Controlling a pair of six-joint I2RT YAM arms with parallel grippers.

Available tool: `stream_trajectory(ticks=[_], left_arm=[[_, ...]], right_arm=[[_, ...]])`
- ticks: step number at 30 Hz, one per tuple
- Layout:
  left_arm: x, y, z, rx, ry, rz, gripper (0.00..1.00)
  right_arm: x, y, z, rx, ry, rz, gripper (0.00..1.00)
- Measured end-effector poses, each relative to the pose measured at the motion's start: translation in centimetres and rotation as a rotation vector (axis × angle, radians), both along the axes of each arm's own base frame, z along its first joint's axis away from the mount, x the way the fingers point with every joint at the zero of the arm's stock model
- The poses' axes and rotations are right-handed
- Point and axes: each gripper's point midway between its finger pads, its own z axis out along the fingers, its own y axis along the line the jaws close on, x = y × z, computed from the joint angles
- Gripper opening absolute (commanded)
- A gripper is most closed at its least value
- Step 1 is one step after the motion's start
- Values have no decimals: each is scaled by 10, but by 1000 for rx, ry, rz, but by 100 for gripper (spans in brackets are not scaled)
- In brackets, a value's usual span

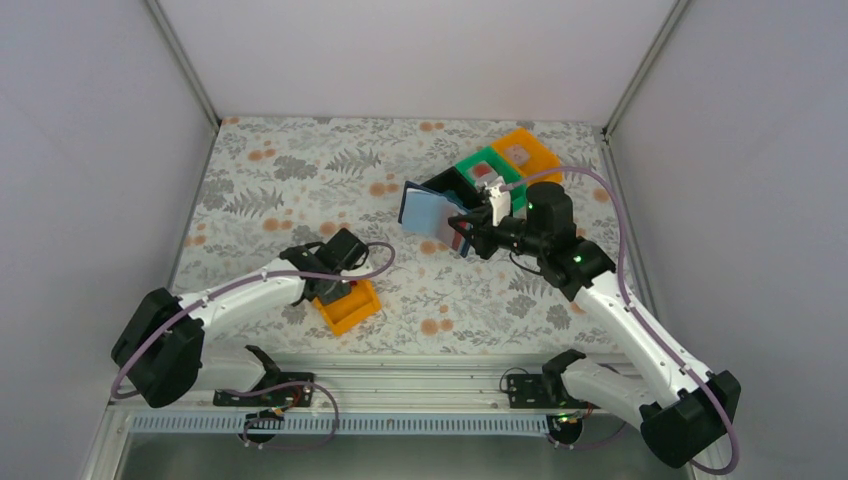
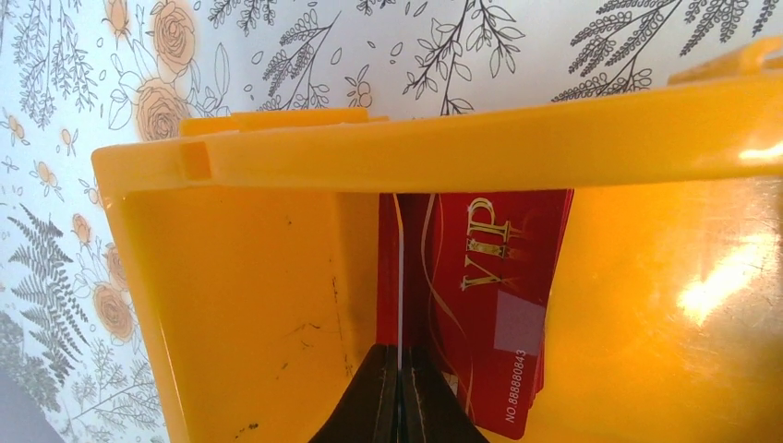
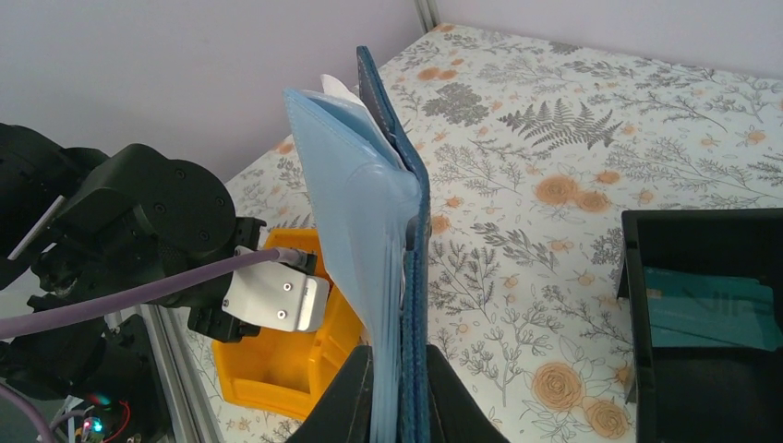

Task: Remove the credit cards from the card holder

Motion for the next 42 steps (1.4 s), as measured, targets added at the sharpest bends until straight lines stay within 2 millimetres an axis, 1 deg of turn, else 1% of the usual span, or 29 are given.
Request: stream_trajectory(ticks=[1, 2, 3, 4, 5, 7, 12, 14, 16, 18, 20, 22, 23, 24, 26, 27, 28, 29, 30, 32, 34, 36, 38, 39, 40, 41, 42], left_arm=[[0, 0, 0, 0, 0, -1, 5], [0, -1, 0, -1, 1, -2, 17], [-1, -2, -1, -5, 5, -2, 33], [-2, -3, -2, -13, 16, -7, 42], [-4, -5, -3, -20, 26, -13, 48], [-8, -8, -6, -40, 50, -12, 54], [-11, -10, -6, -55, 75, -16, 58], [-10, -13, -2, -61, 77, -22, 59], [-8, -21, 8, -90, 84, -35, 59], [-3, -38, 32, -154, 84, -72, 60], [3, -58, 66, -247, 65, -122, 65], [11, -77, 118, -374, -1, -187, 74], [14, -83, 147, -440, -48, -213, 77], [16, -86, 175, -503, -96, -240, 80], [13, -87, 221, -622, -175, -278, 84], [10, -87, 237, -678, -200, -295, 88], [5, -87, 250, -739, -211, -305, 94], [0, -90, 257, -796, -204, -316, 99], [-6, -94, 259, -850, -180, -327, 100], [-14, -104, 251, -927, -101, -333, 100], [-20, -113, 230, -986, 14, -304, 100], [-22, -117, 213, -1015, 107, -261, 100], [-21, -116, 209, -1036, 136, -234, 100], [-21, -116, 210, -1050, 139, -230, 100], [-22, -115, 212, -1063, 136, -232, 97], [-24, -114, 214, -1078, 136, -236, 87], [-28, -113, 215, -1093, 139, -245, 70]], right_arm=[[0, 0, 0, 0, 0, 0, 4], [0, 0, 0, 0, -1, 1, 4], [0, 0, 0, -1, -2, 1, 4], [0, 0, 0, -1, -3, 2, 4], [0, 0, 0, -2, -3, 2, 4], [0, 0, 0, -2, -3, 2, 4], [-1, 1, 0, 0, -3, 7, 4], [-1, 1, 0, 1, -1, 13, 4], [-2, 3, -2, 2, 7, 27, 4], [-3, 6, -5, 2, 20, 45, 4], [-5, 10, -11, 1, 40, 77, 4], [-7, 15, -16, 0, 57, 115, 4], [-9, 17, -18, 2, 62, 136, 4], [-11, 19, -18, 4, 65, 155, 4], [-18, 23, -16, 18, 61, 207, 4], [-23, 25, -14, 26, 56, 236, 4], [-27, 28, -11, 35, 51, 265, 4], [-32, 30, -9, 42, 47, 290, 4], [-37, 34, -7, 49, 42, 320, 4], [-48, 40, -4, 59, 36, 374, 4], [-57, 46, -2, 63, 31, 411, 4], [-65, 51, 0, 68, 26, 449, 4], [-74, 55, 2, 74, 18, 488, 4], [-78, 58, 3, 76, 13, 510, 4], [-83, 60, 4, 80, 7, 533, 4], [-86, 61, 5, 82, 2, 547, 4], [-90, 62, 7, 87, -7, 568, 4]])
